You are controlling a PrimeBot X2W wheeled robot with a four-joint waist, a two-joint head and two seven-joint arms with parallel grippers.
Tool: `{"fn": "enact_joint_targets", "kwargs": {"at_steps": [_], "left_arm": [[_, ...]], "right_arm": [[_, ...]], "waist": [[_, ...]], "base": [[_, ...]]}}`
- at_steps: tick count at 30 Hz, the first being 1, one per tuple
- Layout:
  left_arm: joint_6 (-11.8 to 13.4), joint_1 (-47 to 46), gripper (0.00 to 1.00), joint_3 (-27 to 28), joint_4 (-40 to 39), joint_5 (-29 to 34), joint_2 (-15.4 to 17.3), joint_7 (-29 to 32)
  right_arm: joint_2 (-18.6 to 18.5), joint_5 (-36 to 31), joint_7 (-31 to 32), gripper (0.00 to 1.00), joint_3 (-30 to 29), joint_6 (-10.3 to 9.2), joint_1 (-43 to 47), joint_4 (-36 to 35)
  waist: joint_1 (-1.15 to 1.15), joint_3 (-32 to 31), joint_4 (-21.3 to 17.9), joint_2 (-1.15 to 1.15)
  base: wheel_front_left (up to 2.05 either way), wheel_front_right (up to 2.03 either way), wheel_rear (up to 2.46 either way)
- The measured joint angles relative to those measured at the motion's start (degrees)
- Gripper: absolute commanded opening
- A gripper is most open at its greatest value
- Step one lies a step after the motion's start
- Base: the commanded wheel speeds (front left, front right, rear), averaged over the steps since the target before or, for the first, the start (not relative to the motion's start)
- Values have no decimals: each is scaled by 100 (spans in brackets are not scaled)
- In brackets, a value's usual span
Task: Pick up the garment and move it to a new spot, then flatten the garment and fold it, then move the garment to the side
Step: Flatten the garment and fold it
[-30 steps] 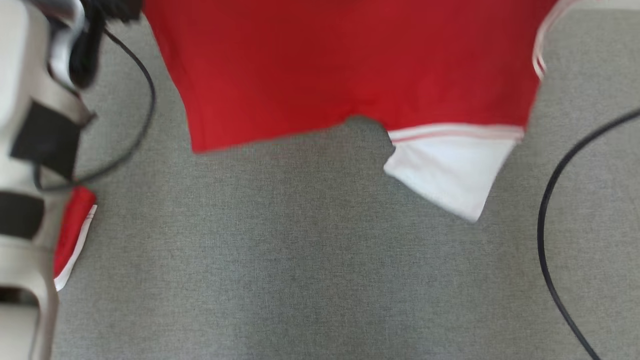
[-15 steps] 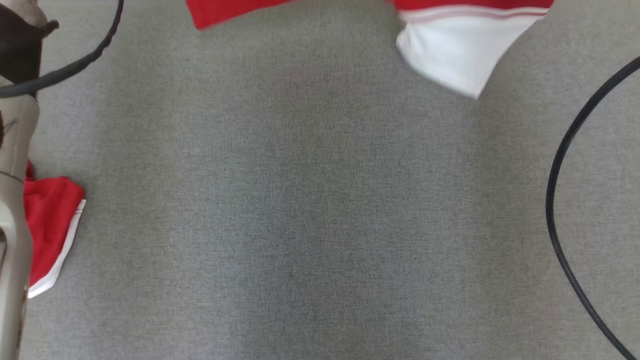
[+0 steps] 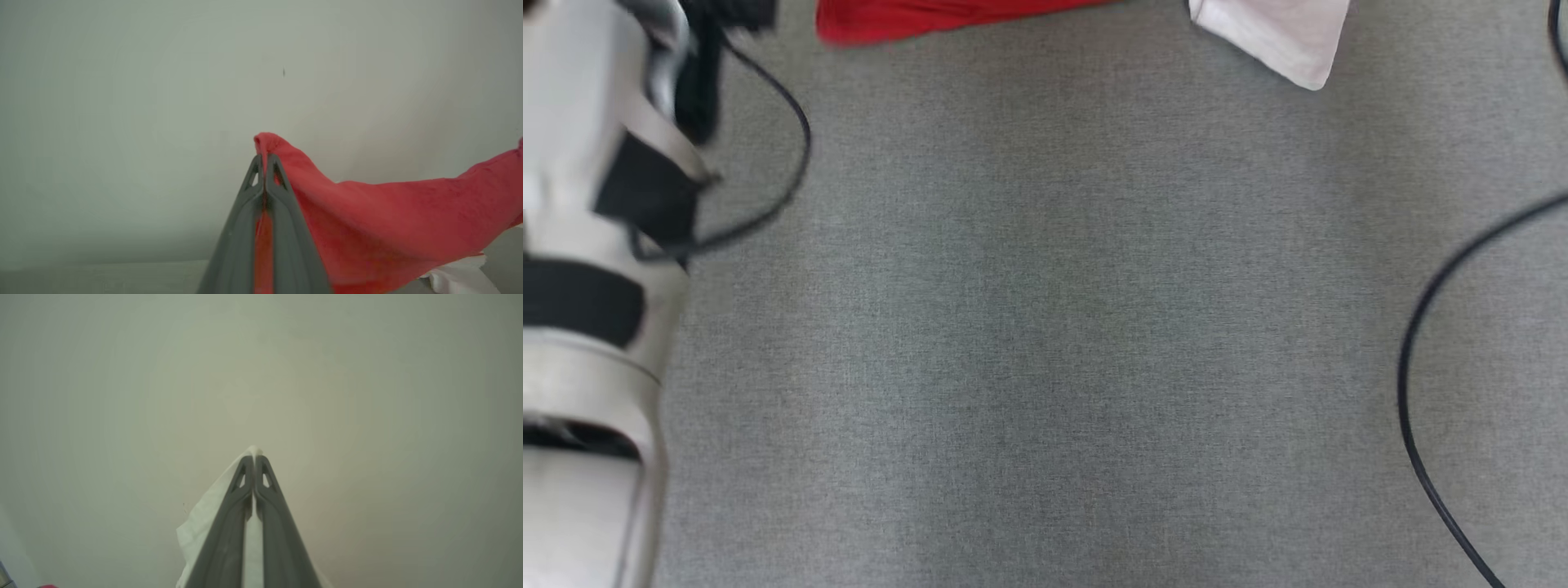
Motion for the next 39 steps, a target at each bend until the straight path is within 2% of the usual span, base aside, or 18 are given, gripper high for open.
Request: {"fn": "enact_joint_targets", "kwargs": {"at_steps": [3,4,10,16,23,27,31,39], "left_arm": [[1,509,0,65,-294,-20,-54,-32],[21,915,0,162,-710,-20,-73,-33],[218,2539,0,504,-2324,55,-4,-34],[326,4441,0,795,-3851,-53,34,-35],[706,6199,0,710,-5132,71,279,70],[868,7137,0,617,-5877,146,512,468],[1024,7906,0,532,-6528,151,697,834],[1305,8972,0,583,-7646,98,1094,1501]], "right_arm": [[-293,392,0,0,32,0,665,-498],[-481,570,0,0,-42,-1,1150,-789],[-617,828,0,0,-375,-1,2850,-1637],[-543,867,0,0,-590,-1,4480,-2405],[-124,803,0,0,-1110,-1,6134,-2875],[46,821,0,0,-1252,-1,7038,-3131],[35,857,8,0,-1385,-1,7882,-3468],[-48,630,759,0,-1981,-1,9414,-4392]], "waist": [[0,7,27,0],[0,-14,42,0],[-1,-122,-8,0],[-2,-294,-103,-1],[-2,-535,-279,-1],[-2,-747,-335,-1],[-2,-973,-358,-1],[-2,-1374,-344,-2]], "base": [[0,0,0],[0,0,0],[0,0,0],[0,0,0],[0,0,0],[0,0,0],[0,0,0],[0,0,0]]}}
